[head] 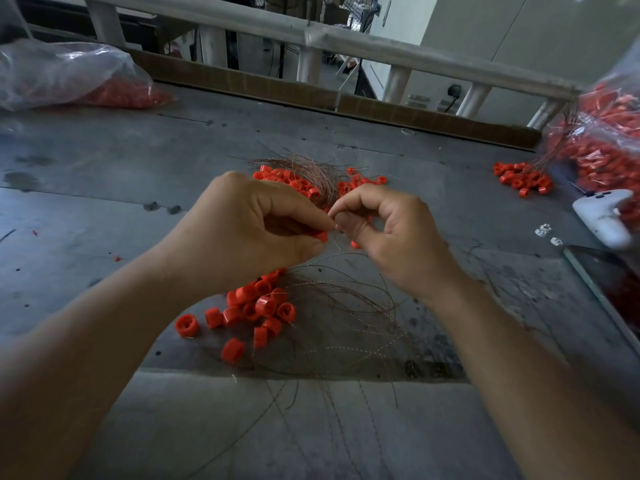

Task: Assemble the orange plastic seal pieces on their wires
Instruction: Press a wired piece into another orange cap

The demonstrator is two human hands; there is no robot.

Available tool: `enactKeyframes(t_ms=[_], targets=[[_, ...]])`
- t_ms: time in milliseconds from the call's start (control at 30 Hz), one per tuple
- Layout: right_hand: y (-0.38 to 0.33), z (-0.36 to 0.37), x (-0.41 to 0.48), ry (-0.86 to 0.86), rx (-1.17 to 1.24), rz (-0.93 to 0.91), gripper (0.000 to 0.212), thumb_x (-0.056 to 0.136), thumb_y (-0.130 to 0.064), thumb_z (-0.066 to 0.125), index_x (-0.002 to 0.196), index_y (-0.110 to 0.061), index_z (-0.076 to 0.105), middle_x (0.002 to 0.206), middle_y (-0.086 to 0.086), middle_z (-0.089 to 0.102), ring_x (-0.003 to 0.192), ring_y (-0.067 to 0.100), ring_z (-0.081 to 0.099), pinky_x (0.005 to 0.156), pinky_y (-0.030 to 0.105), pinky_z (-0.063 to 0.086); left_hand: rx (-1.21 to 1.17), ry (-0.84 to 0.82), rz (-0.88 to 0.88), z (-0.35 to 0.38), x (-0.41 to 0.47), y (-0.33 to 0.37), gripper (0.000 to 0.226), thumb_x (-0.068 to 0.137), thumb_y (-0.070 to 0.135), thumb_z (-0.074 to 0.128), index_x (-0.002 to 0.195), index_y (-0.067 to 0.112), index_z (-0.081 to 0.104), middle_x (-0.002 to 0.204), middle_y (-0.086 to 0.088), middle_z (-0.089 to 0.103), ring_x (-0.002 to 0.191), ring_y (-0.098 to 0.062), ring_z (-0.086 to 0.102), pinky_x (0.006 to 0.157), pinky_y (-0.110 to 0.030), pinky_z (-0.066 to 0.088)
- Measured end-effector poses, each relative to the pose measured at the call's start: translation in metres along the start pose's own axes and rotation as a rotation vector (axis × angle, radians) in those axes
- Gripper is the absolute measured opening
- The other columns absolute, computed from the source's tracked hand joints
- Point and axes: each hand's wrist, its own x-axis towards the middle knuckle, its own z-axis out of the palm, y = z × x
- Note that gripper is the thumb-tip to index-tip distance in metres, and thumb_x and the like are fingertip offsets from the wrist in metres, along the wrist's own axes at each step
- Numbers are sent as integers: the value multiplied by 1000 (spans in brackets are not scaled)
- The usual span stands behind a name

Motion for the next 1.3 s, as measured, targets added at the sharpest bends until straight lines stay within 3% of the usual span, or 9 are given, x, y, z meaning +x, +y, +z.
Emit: enactKeyframes(t_ms=[133, 267, 367, 567, 700, 867, 1033, 1167, 1300], targets=[[0, 7, -1, 37, -66, -16, 14, 85, -5, 61, 82, -19, 63, 78, -16, 58, 79, -6, 54, 71, 8, 41, -4, -15, -7, 1, 0, -1, 19, 60, 32, 66, 79, 32, 68, 85, 24, 67, 71, 5, 65, 64, -3, 46], [2, 2, 0, 178, -144, -54, 10, 84, -11, 62, 82, -20, 67, 81, -14, 60, 88, 12, 56, 81, 24, 44, -54, -7, -23, -1, 0, 0, 27, 55, 41, 63, 80, 33, 68, 86, 18, 70, 73, 1, 66, 69, -8, 50], [1, -8, 2, 259, 199, 17, 19, 85, -4, 58, 78, -21, 63, 78, -8, 65, 77, 8, 61, 72, 15, 46, -76, -8, -28, 0, 0, -1, 27, 55, 40, 63, 80, 34, 68, 84, 18, 70, 74, 1, 67, 69, -9, 51], [0, -34, 7, 406, 951, 123, 13, 74, -14, 55, 68, -18, 66, 75, -3, 68, 71, 8, 60, 68, 22, 50, -62, 17, -49, 0, 1, -5, 21, 57, 35, 64, 78, 38, 66, 80, 23, 70, 69, 3, 66, 67, -7, 49], [0, -48, 8, 514, 1128, 128, 19, 74, -13, 55, 62, -17, 70, 75, -2, 69, 70, 8, 63, 68, 22, 52, -27, 61, -47, 1, 2, -7, 20, 59, 33, 69, 79, 38, 66, 86, 26, 67, 71, 5, 65, 67, -5, 48], [3, -57, 8, 609, 1144, 128, 16, 76, -12, 56, 66, -16, 67, 75, 0, 68, 70, 9, 63, 67, 22, 52, 5, 132, -60, -2, 4, -13, 28, 61, 19, 75, 77, 39, 63, 87, 25, 66, 72, 0, 65, 68, -8, 51], [2, -48, 10, 538, 1125, 194, 17, 72, -12, 55, 60, -16, 68, 71, 0, 69, 67, 9, 64, 66, 21, 52, 93, 114, -39, 1, 4, -13, 22, 64, 20, 72, 75, 37, 64, 89, 17, 67, 76, 1, 63, 73, -13, 52], [1, -41, 8, 430, 1166, 198, 21, 73, -12, 54, 61, -15, 70, 72, 1, 69, 69, 10, 65, 65, 22, 53, 178, 87, 2, 10, 8, -8, 18, 67, 24, 70, 74, 39, 62, 121, 26, 45, 81, 10, 57, 76, -8, 47], [0, -35, 8, 344, 1173, 214, 23, 75, -12, 51, 61, -16, 70, 72, 1, 69, 68, 10, 65, 66, 22, 54, 327, 31, 75, 16, 28, -1, 13, 73, 13, 73, 84, 19, 70, 145, 12, 29, 77, 3, 61, 77, -5, 43]])
